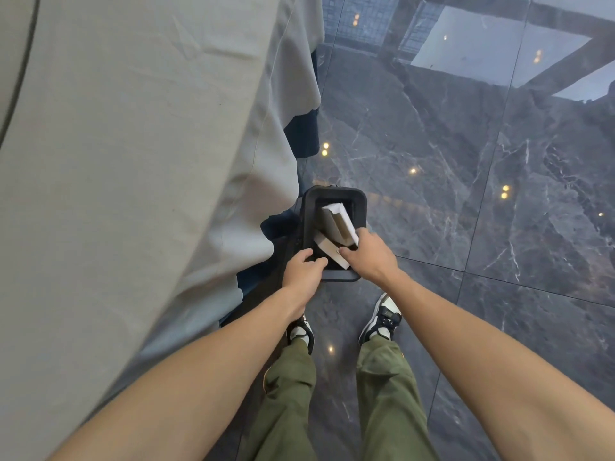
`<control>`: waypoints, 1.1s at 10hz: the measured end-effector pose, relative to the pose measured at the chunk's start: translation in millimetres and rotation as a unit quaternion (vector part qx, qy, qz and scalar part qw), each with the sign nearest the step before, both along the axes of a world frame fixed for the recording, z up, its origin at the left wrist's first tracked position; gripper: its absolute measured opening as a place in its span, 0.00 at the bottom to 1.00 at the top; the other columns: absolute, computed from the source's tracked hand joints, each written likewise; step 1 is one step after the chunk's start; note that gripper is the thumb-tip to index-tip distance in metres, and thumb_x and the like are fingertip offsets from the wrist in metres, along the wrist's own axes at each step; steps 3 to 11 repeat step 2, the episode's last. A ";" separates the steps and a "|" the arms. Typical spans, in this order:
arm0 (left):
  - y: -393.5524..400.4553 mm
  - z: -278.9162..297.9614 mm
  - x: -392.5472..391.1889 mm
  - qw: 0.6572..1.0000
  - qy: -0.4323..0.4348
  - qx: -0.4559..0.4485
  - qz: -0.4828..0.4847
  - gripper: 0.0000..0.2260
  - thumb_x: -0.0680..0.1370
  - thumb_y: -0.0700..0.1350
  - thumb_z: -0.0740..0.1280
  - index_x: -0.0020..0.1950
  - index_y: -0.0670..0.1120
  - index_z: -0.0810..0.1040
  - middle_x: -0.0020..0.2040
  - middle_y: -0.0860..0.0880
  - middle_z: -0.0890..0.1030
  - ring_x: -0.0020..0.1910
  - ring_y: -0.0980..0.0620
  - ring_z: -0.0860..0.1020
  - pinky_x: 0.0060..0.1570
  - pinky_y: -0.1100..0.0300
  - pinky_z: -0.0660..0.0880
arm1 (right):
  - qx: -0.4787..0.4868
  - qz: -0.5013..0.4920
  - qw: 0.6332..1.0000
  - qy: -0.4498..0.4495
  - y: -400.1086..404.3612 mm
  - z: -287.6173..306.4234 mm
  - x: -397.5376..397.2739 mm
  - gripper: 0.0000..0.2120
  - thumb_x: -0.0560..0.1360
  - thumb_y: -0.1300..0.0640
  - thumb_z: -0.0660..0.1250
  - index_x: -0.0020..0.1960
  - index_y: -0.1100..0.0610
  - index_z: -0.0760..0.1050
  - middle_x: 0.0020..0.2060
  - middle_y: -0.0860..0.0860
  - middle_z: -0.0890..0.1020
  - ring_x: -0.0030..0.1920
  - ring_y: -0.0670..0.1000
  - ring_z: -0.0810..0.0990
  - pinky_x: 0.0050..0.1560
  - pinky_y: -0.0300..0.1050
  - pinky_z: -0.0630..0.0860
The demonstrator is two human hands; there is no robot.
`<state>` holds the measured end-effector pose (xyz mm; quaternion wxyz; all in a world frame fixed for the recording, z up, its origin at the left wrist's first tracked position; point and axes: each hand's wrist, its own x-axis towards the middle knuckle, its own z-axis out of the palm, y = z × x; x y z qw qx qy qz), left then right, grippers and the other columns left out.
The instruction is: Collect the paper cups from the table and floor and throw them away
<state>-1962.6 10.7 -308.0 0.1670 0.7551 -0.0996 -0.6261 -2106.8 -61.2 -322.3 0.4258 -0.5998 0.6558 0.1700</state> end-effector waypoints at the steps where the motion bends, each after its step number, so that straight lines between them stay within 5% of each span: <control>1: -13.1 16.3 7.6 0.982 -0.087 -0.049 -0.159 0.28 0.82 0.50 0.68 0.81 0.51 0.65 0.77 0.46 0.72 0.75 0.45 0.72 0.70 0.49 0.71 | 0.018 0.068 0.998 -0.001 -5.0 19.8 -5.9 0.22 0.79 0.47 0.65 0.69 0.55 0.74 0.56 0.58 0.81 0.53 0.61 0.81 0.54 0.58 0.81; 2: -24.6 38.9 9.8 0.949 -0.155 -0.079 -0.262 0.29 0.81 0.52 0.67 0.81 0.50 0.64 0.77 0.45 0.71 0.75 0.44 0.71 0.68 0.49 0.71 | 0.021 0.116 0.993 0.005 -9.6 39.6 -8.5 0.23 0.78 0.45 0.64 0.69 0.53 0.75 0.59 0.57 0.81 0.57 0.61 0.80 0.58 0.60 0.79; 11: -24.6 38.9 9.8 0.949 -0.155 -0.079 -0.262 0.29 0.81 0.52 0.67 0.81 0.50 0.64 0.77 0.45 0.71 0.75 0.44 0.71 0.68 0.49 0.71 | 0.021 0.116 0.993 0.005 -9.6 39.6 -8.5 0.23 0.78 0.45 0.64 0.69 0.53 0.75 0.59 0.57 0.81 0.57 0.61 0.80 0.58 0.60 0.79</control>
